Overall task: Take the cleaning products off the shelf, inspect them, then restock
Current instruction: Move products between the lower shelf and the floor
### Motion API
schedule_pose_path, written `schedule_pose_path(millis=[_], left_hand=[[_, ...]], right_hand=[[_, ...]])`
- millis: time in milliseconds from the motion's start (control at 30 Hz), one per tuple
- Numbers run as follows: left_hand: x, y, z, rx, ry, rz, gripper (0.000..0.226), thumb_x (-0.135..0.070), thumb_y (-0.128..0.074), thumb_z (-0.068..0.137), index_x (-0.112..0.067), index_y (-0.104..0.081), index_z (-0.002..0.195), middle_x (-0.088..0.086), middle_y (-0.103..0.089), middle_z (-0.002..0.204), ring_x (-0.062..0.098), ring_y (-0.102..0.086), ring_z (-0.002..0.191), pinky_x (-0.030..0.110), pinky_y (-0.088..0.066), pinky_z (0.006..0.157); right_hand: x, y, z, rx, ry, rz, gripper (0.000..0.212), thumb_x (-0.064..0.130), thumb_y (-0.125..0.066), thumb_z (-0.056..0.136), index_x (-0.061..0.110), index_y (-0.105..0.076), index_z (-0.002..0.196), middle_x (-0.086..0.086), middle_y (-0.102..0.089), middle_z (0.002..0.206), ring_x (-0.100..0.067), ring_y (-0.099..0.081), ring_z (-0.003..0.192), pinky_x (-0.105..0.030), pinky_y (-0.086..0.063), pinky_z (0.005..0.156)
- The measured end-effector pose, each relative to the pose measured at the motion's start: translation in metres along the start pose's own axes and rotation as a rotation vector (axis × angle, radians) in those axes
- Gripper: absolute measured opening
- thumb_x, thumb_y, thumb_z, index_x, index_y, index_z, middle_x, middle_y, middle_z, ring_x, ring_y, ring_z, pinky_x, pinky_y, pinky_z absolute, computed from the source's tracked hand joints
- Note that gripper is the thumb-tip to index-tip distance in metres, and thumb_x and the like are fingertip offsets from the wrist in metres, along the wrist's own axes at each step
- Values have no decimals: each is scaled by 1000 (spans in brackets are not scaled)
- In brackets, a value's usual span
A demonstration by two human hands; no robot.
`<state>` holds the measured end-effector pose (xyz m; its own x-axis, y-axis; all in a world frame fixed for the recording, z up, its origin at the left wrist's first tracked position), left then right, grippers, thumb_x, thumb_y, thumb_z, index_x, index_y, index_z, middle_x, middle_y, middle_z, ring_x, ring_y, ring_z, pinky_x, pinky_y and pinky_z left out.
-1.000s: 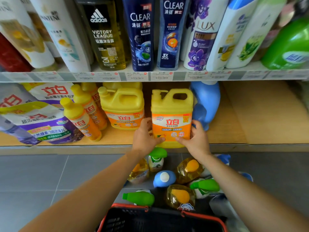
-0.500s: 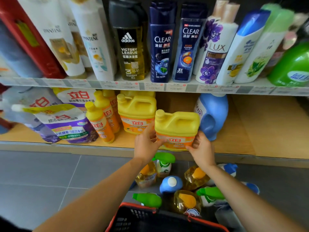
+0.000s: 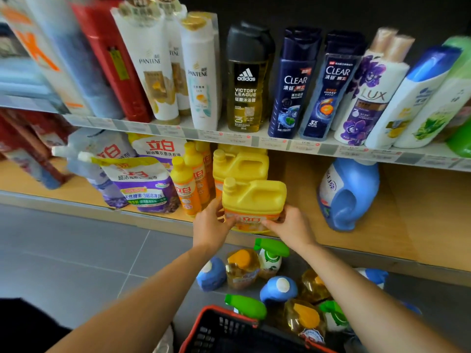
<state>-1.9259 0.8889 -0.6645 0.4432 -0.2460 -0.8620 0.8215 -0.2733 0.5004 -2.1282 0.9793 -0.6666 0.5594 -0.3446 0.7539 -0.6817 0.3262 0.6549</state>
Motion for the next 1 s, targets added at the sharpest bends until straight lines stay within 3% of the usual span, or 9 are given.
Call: schedule_pose_path(millis=[133,300,400,467,600,733,800,900,1000], left_hand=[[6,17,9,-14,53,52,53,-27,-83,82,-25,-62,130,-6,-73,112,15,-70,99,37,-59,85],[14,34,18,-41,89,94,51,-28,-82,82,-26,-61,128,-7,-72,107,19,-70,98,39,-58,85],[22,45,23,11,86,118,52,-29,-78,86,-28,-59,134,-2,-73,118,21,-70,106,44,-58,91],[26,56,24,127,74,68,55,-30,-74,91,-31,-52,141,-3,-70,126,20,-67,112,44,-56,96],[30,69,15,286,49,167,53,-29,-71,92,-32,-50,141,-9,-65,125,21,-66,109,46,-55,96],[33,64,-3,286,149,260,36,-30,-72,91,-21,-65,126,-8,-69,104,18,-70,97,42,-57,89],[34,64,-13,331,82,351,20,-32,-70,93,-23,-70,111,-9,-70,101,15,-69,97,40,-57,87],[28,76,-22,79,-66,382,13,-32,-69,92,-26,-58,95,-11,-61,92,14,-63,87,35,-54,72],[8,96,-11,-238,-207,356,28,-30,-70,91,-19,-51,109,-1,-56,108,17,-56,95,38,-54,66]], right_hand=[[24,-16,6,3,-40,-39,40,46,-80,80,15,-71,103,1,-74,96,-17,-67,87,-23,-45,61],[42,-35,11,-8,-63,0,42,49,-81,79,17,-70,104,2,-73,96,-13,-63,84,-23,-44,59],[41,-36,17,99,-64,15,40,39,-79,84,16,-69,115,-2,-73,114,-20,-66,104,-35,-54,84],[35,-28,18,267,-68,84,51,24,-76,89,15,-59,136,-7,-64,135,-22,-58,127,-41,-49,104],[14,-5,6,479,-151,-52,81,20,-77,88,17,-33,155,-15,-57,141,-21,-55,128,-29,-46,102],[-2,4,-13,533,-111,-340,62,28,-80,85,16,-56,141,-8,-64,134,-20,-59,122,-29,-46,101],[-7,1,-24,496,-39,-415,55,33,-81,82,21,-62,133,-2,-67,127,-21,-61,116,-31,-48,94],[-1,-10,-34,452,59,-418,62,42,-80,80,28,-59,136,0,-66,127,-22,-59,117,-34,-49,92],[14,-21,-31,402,100,-346,75,50,-76,82,33,-44,148,3,-60,140,-22,-57,127,-36,-49,98]])
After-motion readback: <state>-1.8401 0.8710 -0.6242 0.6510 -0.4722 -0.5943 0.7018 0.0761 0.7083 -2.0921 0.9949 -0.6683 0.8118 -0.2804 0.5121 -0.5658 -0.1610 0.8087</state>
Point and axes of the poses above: each hand's wrist, its own z-axis towards the middle knuckle, its own y-axis out of the back of the hand, x = y × z, the point moved 1 cm from there along z, towards the middle knuckle
